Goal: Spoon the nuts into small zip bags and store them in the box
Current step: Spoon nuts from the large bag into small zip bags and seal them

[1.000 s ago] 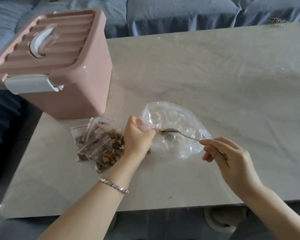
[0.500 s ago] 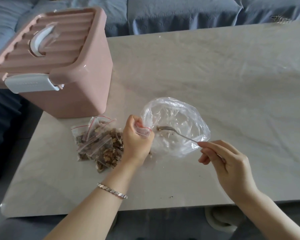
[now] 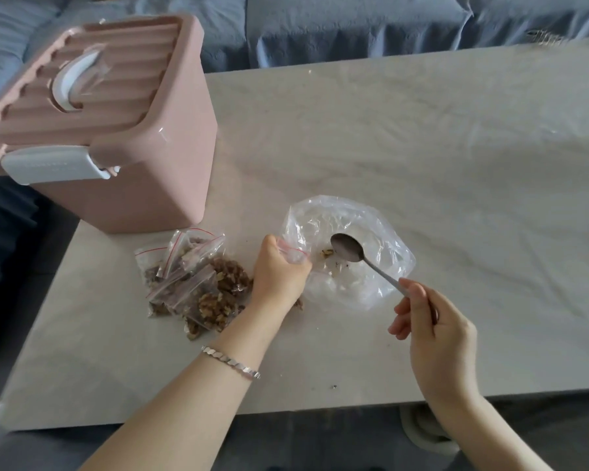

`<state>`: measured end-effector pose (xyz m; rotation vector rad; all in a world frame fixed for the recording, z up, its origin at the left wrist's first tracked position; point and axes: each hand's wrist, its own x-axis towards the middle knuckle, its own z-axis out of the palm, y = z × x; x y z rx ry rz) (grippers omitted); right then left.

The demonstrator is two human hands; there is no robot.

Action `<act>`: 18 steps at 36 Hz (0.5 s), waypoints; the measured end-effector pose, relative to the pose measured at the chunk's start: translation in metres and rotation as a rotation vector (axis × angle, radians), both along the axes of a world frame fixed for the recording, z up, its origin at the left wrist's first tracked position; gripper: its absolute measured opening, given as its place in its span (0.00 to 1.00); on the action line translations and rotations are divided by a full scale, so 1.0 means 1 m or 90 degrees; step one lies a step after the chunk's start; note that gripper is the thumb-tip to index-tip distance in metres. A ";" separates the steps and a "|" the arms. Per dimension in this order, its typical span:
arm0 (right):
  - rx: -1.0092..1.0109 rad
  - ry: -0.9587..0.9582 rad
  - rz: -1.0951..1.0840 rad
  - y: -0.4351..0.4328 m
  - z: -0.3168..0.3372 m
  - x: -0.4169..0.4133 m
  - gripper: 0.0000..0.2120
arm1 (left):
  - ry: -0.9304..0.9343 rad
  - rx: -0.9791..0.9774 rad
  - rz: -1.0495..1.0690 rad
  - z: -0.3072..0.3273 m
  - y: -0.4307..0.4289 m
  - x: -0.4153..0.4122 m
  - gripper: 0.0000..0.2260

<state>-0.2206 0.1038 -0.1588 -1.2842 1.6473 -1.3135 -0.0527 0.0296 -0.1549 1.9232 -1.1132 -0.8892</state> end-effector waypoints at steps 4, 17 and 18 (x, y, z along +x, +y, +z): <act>0.038 -0.011 -0.016 0.006 0.000 0.007 0.12 | 0.127 -0.029 0.051 0.006 -0.004 -0.009 0.12; 0.265 -0.461 -0.148 -0.001 0.006 0.004 0.14 | 0.182 -0.045 0.014 0.002 -0.002 -0.011 0.13; 0.276 -0.491 -0.152 -0.001 0.008 0.002 0.14 | 0.171 -0.052 0.012 0.003 -0.001 -0.010 0.12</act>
